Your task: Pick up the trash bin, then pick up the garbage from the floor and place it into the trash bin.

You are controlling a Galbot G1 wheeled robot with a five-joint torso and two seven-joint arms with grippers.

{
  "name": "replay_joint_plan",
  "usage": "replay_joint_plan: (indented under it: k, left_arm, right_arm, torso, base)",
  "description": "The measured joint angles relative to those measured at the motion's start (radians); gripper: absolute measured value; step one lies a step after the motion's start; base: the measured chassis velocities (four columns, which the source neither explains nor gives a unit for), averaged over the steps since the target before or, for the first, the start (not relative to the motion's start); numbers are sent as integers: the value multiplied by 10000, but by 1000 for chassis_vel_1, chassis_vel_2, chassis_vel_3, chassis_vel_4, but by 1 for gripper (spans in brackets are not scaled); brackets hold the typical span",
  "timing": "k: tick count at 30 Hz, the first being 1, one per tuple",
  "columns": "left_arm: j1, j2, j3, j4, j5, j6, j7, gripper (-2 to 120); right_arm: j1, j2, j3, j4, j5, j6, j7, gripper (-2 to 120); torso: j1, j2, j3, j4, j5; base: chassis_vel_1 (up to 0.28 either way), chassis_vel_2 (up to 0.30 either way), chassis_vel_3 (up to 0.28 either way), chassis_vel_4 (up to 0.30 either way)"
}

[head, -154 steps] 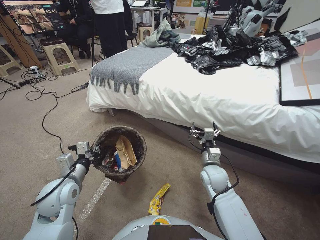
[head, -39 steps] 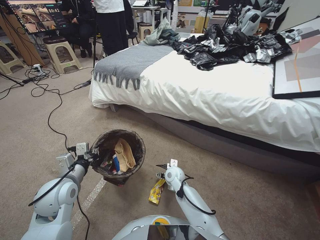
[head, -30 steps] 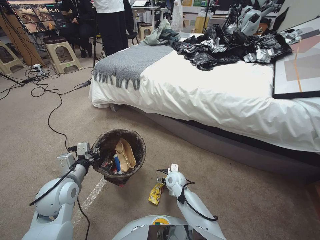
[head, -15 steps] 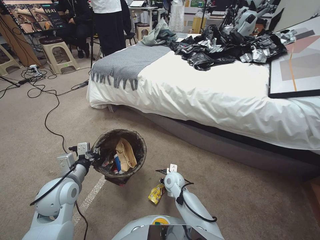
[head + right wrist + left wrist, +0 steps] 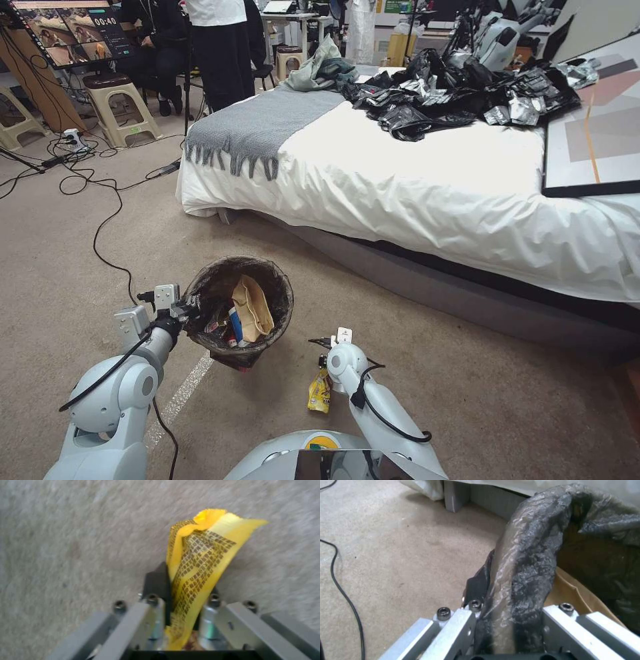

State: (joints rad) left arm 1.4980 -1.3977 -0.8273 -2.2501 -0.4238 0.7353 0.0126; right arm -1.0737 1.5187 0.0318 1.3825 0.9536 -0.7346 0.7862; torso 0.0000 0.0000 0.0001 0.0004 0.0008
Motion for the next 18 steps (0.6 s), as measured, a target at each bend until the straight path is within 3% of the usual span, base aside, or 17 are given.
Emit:
replay_joint_plan:
  k: [3,18]
  left_arm:
    - [13,-11,-12,-15,1,1,-2,5]
    - [-14,-18,-30,23,17,2,-5,5]
  right_arm:
    - [27,-3,-5,9,29,-8,-5,0]
    - [58,-134,69,79,93,-11,20,0]
  torso:
    - [0,0,0,1,0]
    - [0,0,0,-4,-7]
  base:
    - [0,0,0,0]
    - [0,0,0,0]
